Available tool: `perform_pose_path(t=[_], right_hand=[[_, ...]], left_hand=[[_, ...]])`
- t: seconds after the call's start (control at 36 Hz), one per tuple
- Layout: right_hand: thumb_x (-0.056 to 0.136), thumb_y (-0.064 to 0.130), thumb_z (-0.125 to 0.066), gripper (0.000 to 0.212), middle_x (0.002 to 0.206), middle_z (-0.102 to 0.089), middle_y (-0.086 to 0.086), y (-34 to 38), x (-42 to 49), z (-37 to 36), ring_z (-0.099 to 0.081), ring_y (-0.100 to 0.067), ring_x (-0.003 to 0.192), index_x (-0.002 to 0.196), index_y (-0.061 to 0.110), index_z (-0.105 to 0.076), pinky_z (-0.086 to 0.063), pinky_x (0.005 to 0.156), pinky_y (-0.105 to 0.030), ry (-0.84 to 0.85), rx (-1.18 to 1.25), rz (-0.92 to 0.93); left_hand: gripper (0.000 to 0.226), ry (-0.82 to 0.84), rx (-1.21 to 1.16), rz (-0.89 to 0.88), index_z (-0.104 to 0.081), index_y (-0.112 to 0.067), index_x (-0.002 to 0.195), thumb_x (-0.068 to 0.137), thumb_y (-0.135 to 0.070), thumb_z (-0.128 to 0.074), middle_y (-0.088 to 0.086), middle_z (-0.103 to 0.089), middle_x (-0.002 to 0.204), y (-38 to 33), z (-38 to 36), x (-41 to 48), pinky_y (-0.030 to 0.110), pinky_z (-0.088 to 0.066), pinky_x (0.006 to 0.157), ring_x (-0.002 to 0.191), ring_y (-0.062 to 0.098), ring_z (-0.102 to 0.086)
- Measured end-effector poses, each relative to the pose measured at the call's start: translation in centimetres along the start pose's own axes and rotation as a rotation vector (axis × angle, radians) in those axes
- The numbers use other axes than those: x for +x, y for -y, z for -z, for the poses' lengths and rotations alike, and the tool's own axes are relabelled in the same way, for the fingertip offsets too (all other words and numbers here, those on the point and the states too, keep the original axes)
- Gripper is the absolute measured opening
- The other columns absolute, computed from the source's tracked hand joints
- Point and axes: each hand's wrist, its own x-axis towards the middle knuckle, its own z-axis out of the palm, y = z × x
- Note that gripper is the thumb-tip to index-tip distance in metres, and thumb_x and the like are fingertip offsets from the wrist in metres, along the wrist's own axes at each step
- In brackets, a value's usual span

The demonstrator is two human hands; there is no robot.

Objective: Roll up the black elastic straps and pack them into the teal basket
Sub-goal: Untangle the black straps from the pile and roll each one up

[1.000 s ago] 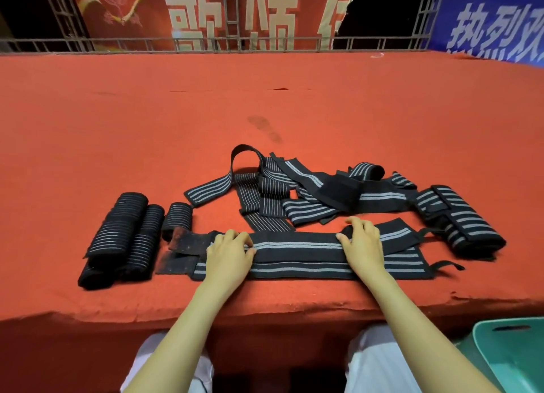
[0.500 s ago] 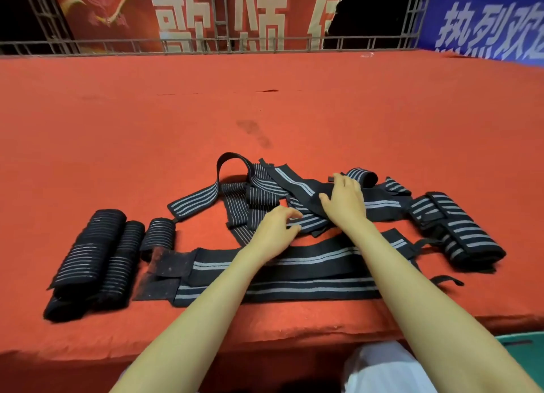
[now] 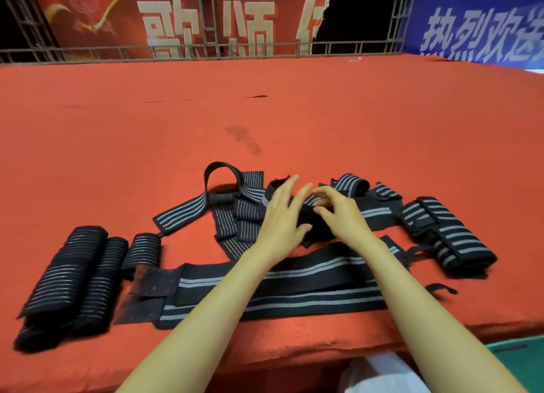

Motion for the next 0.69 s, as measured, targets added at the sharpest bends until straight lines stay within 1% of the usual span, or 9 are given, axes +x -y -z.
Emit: perform_pose_path(t=[0.08, 0.14, 0.19, 0.28, 0.33, 0.39, 0.47, 0.58, 0.69], right_hand=[[0.094, 0.005, -0.05, 0.022, 0.1, -0.066, 0.004, -0.8, -0.4, 1.2, -0.059, -0.009, 0.098, 0.112, 0.014, -0.061, -0.041, 0.086, -0.019, -0.15, 0.066, -0.057], [0.093, 0.001, -0.047, 0.023, 0.104, -0.067, -0.004, -2.0, -0.3, 2.5, -0.058, -0.018, 0.102, 0.107, 0.008, -0.064, -0.039, 0.088, -0.022, -0.31, -0.03, -0.071], [0.093, 0.002, -0.045, 0.026, 0.112, -0.065, -0.011, -3.8, -0.1, 4.1, -0.053, -0.027, 0.113, 0.109, 0.005, -0.065, -0.036, 0.097, -0.032, -0.382, -0.215, -0.117], [0.095, 0.011, -0.045, 0.033, 0.138, -0.05, -0.008, -6.8, 0.1, 6.3, -0.028, -0.028, 0.138, 0.125, 0.01, -0.057, -0.018, 0.113, -0.048, -0.298, -0.521, -0.301], [0.096, 0.013, -0.043, 0.042, 0.152, -0.031, -0.004, -8.3, 0.1, 7.3, -0.006, -0.026, 0.146, 0.137, 0.017, -0.045, -0.004, 0.114, -0.058, -0.213, -0.635, -0.429], [0.096, 0.014, -0.041, 0.049, 0.158, -0.018, -0.004, -9.5, 0.0, 7.9, 0.003, -0.028, 0.147, 0.144, 0.022, -0.036, 0.002, 0.113, -0.063, -0.137, -0.703, -0.526], [0.098, 0.016, -0.036, 0.052, 0.161, -0.008, -0.001, -10.7, -0.1, 8.2, 0.003, -0.03, 0.147, 0.149, 0.025, -0.028, 0.001, 0.115, -0.059, -0.039, -0.795, -0.601], [0.099, 0.012, -0.029, 0.052, 0.161, -0.005, -0.002, -11.7, -0.4, 7.7, 0.0, -0.031, 0.147, 0.15, 0.021, -0.024, -0.006, 0.117, -0.055, -0.009, -0.906, -0.555], [0.099, 0.013, -0.029, 0.053, 0.161, -0.003, -0.004, -12.1, -0.7, 7.3, -0.001, -0.033, 0.147, 0.151, 0.019, -0.021, -0.009, 0.116, -0.055, 0.017, -0.976, -0.526]], left_hand=[[0.055, 0.213, 0.18, -0.015, -0.035, -0.023, 0.144, 0.093, -0.032, -0.055, 0.0, -0.034, 0.149, -1.4, -1.1, 1.2, 0.045, 0.002, 0.117, 0.144, 0.02, -0.013], [0.045, 0.221, 0.25, 0.007, -0.044, -0.017, 0.137, 0.096, -0.034, -0.049, 0.003, -0.046, 0.14, -2.3, -1.9, 2.1, 0.045, 0.004, 0.116, 0.14, 0.022, -0.022], [0.038, 0.181, 0.305, 0.006, -0.052, -0.013, 0.129, 0.096, -0.032, -0.047, 0.005, -0.053, 0.129, -3.2, -2.6, 2.9, 0.045, 0.006, 0.115, 0.132, 0.023, -0.035], [0.035, 0.218, 0.39, -0.003, -0.055, -0.01, 0.124, 0.097, -0.031, -0.046, 0.007, -0.058, 0.121, -5.1, -4.0, 4.6, 0.043, 0.0, 0.116, 0.121, 0.026, -0.046], [0.033, 0.264, 0.421, -0.027, -0.055, -0.008, 0.122, 0.096, -0.027, -0.046, 0.01, -0.059, 0.119, -6.5, -5.0, 5.6, 0.04, -0.016, 0.112, 0.115, 0.029, -0.05], [0.032, 0.297, 0.437, -0.033, -0.054, -0.006, 0.121, 0.096, -0.024, -0.046, 0.013, -0.058, 0.119, -7.7, -6.0, 6.3, 0.038, -0.03, 0.099, 0.111, 0.032, -0.052], [0.035, 0.3, 0.441, 0.022, -0.047, -0.004, 0.125, 0.096, -0.023, -0.049, 0.015, -0.054, 0.124, -8.6, -7.1, 7.1, 0.038, -0.036, 0.092, 0.112, 0.034, -0.052], [0.045, 0.33, 0.41, 0.136, -0.04, -0.002, 0.128, 0.095, -0.03, -0.053, 0.016, -0.053, 0.126, -8.9, -8.2, 7.6, 0.037, -0.04, 0.079, 0.112, 0.035, -0.055], [0.025, 0.33, 0.382, 0.169, -0.056, -0.006, 0.116, 0.093, -0.016, -0.056, 0.015, -0.062, 0.116, -8.0, -8.0, 7.6, 0.037, -0.041, 0.073, 0.107, 0.036, -0.058]])
